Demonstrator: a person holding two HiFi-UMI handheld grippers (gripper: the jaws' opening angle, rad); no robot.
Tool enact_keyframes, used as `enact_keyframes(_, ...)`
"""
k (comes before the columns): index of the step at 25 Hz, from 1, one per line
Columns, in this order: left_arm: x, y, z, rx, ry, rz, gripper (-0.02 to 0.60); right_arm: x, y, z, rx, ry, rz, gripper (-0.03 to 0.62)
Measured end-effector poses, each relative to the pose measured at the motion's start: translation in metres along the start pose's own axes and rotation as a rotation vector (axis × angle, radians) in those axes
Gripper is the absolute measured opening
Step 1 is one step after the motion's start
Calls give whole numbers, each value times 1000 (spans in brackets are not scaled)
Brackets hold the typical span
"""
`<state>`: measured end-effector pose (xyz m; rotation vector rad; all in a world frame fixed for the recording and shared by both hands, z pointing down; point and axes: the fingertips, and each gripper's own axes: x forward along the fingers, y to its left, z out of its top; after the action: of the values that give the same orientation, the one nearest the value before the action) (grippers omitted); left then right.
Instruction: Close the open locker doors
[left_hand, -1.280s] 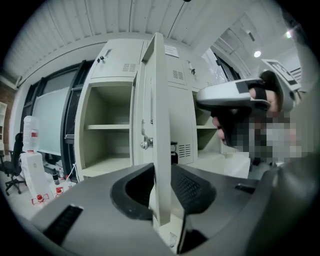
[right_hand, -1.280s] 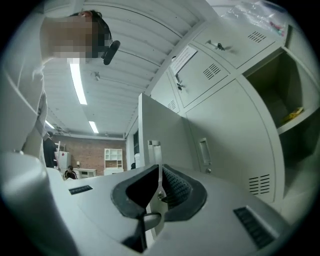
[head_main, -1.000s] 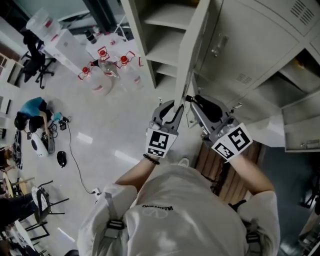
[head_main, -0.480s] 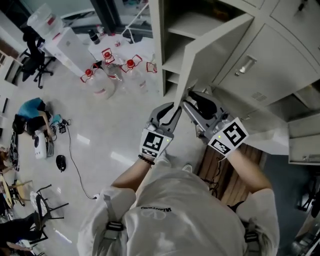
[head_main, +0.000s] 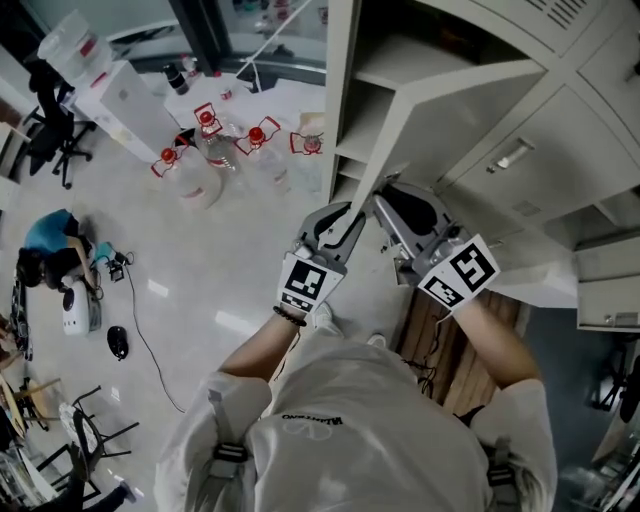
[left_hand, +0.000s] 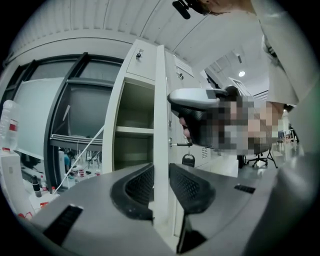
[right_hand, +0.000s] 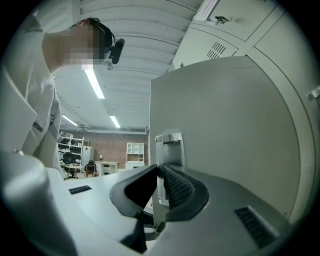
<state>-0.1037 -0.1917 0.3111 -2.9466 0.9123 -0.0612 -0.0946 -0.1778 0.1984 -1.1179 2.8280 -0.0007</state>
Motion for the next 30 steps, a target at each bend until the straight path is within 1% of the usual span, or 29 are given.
enact_keyframes(2,1,12,1,7,-7,14,94,9,-7,0,-4,0,-19,52)
enact_keyframes(5,-6,31,3,27,-29,79,92,24,-17,0,-12,1,-54,48)
enact_keyframes(6,-8,37,4,35,-37,100,86,29,-21,1,-17,1,-67,46)
enact_keyframes(8,-10,45,6,44,-50,119,52,38,-30,3,-24,0,-94,44)
enact_keyframes(11,-3,54,4,41,-55,117,21,53,-44,3,-19,-7,-131,41)
enact_keyframes(13,6,59,0,38,-48,113,11,63,-53,1,-18,-7,-154,40)
enact_keyframes(17,33,69,-9,49,-30,109,6,80,-72,-2,-31,-6,-200,35)
enact_keyframes(22,63,91,-17,50,-16,132,6,96,-95,-2,-39,-20,-274,31)
enact_keyframes(30,100,116,-26,59,-7,146,6,111,-123,-2,-54,-47,-390,28)
